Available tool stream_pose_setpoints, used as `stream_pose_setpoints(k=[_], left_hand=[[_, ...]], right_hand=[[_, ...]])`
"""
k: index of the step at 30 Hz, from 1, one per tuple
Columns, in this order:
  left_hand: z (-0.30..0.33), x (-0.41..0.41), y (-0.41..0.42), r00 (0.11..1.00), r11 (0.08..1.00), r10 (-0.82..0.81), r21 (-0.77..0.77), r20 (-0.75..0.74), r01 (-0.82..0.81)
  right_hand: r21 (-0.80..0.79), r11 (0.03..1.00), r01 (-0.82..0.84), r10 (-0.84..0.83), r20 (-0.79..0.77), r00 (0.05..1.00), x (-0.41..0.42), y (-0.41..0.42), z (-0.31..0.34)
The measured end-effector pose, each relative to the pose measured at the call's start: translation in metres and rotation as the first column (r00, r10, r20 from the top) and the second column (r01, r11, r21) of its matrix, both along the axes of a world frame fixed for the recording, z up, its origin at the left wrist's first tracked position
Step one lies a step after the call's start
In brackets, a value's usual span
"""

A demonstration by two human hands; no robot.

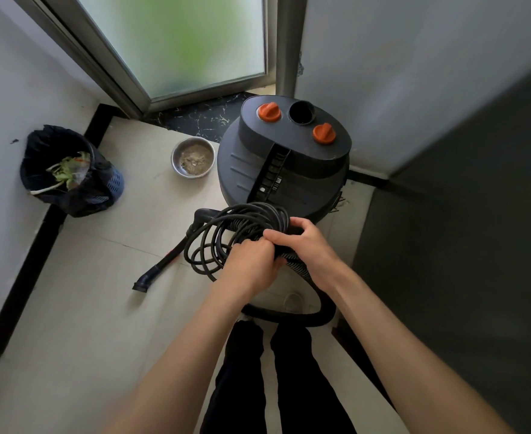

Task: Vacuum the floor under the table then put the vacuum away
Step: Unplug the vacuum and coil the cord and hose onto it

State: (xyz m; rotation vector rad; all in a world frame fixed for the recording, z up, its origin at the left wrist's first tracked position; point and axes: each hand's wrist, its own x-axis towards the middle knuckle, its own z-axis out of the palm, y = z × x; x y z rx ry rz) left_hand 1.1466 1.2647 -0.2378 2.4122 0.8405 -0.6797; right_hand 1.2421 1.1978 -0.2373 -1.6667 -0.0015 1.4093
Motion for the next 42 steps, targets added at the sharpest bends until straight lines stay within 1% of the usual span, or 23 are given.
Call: stream_pose_setpoints(k=[3,5,6,8,9,10,12,13,15,16,17,18,21,25,29,32,34,36,38,39,40,41,42], left_hand=[[0.001,-0.003,0.0,0.999,0.996,-0.042,0.082,0.0,0.042],[0.0,-0.007,0.001,0.999,0.996,-0.028,0.081,0.025,0.026],[0.001,-0.009,0.001,0.999,0.999,0.018,0.034,0.047,-0.02],[0.005,-0.013,0.004,0.973,0.969,0.202,-0.165,0.109,-0.183],[0.009,-0.014,0.005,0.939,0.917,0.32,-0.291,0.123,-0.274],[0.013,-0.015,0.005,0.889,0.835,0.442,-0.416,0.118,-0.36],[0.019,-0.015,0.005,0.733,0.605,0.675,-0.63,0.081,-0.487],[0.017,-0.016,0.003,0.638,0.483,0.768,-0.698,0.048,-0.529],[0.014,-0.017,-0.001,0.419,0.279,0.908,-0.758,0.008,-0.59],[0.012,-0.018,-0.002,0.299,0.193,0.954,-0.771,0.003,-0.607],[0.01,-0.018,-0.003,0.206,0.139,0.979,-0.773,0.011,-0.619],[0.011,-0.018,-0.002,0.156,0.12,0.987,-0.769,0.027,-0.627],[0.015,-0.014,0.001,0.103,0.102,0.994,-0.767,0.046,-0.634],[0.02,-0.013,0.007,0.068,0.085,0.996,-0.785,0.055,-0.614],[0.02,-0.02,0.008,0.047,0.064,0.998,-0.822,0.045,-0.566],[0.021,-0.017,0.007,0.026,0.054,0.999,-0.825,0.048,-0.563],[0.022,-0.016,0.007,-0.005,0.024,0.999,-0.828,0.032,-0.56],[0.022,-0.016,0.007,-0.021,0.002,1.0,-0.833,0.017,-0.553],[0.023,-0.016,0.007,-0.059,-0.022,0.998,-0.841,0.012,-0.54],[0.024,-0.016,0.007,-0.075,-0.017,0.997,-0.836,0.029,-0.548],[0.025,-0.016,0.006,-0.073,0.013,0.995,-0.821,0.067,-0.571],[0.024,-0.016,0.006,-0.043,0.082,0.99,-0.798,0.133,-0.598],[0.024,-0.016,0.005,0.031,0.2,0.972,-0.751,0.233,-0.63]], right_hand=[[0.017,0.996,0.084,-0.083,-0.078,0.993,-0.002,0.002,-0.007],[0.031,0.993,0.115,-0.111,-0.123,0.986,-0.003,0.004,-0.009],[0.035,0.991,0.127,-0.121,-0.142,0.982,-0.003,0.004,-0.009],[0.052,0.99,0.135,-0.125,-0.155,0.98,-0.003,0.006,-0.009],[0.057,0.989,0.138,-0.128,-0.159,0.979,-0.002,0.006,-0.009],[0.06,0.987,0.149,-0.137,-0.172,0.976,-0.002,0.007,-0.009],[0.064,0.982,0.176,-0.159,-0.204,0.966,-0.002,0.01,-0.007],[0.068,0.982,0.177,-0.16,-0.205,0.966,-0.002,0.012,-0.006],[0.082,0.985,0.154,-0.136,-0.188,0.973,0.0,0.013,-0.005],[0.09,0.987,0.136,-0.118,-0.18,0.977,0.001,0.013,-0.004],[0.097,0.989,0.114,-0.096,-0.174,0.98,0.002,0.012,-0.002],[0.108,0.99,0.092,-0.073,-0.166,0.983,0.003,0.011,-0.002],[0.14,0.99,0.027,-0.009,-0.129,0.992,0.004,0.009,0.0],[0.171,0.982,-0.077,0.096,-0.104,0.99,0.011,0.011,0.005],[0.121,0.952,-0.282,0.289,-0.04,0.957,0.026,0.011,0.011],[-0.012,0.902,-0.431,0.431,0.076,0.899,0.031,0.008,0.017],[-0.099,0.845,-0.526,0.535,0.146,0.832,0.03,0.007,0.019],[-0.171,0.79,-0.589,0.613,0.201,0.764,0.027,0.006,0.016],[-0.217,0.745,-0.631,0.667,0.271,0.694,0.026,0.002,0.013],[-0.216,0.74,-0.636,0.671,0.29,0.682,0.024,-0.001,0.01],[-0.192,0.757,-0.625,0.652,0.29,0.701,0.023,-0.004,0.009],[-0.155,0.795,-0.587,0.605,0.272,0.748,0.022,-0.006,0.007],[-0.114,0.845,-0.523,0.534,0.245,0.809,0.021,-0.007,0.006]])
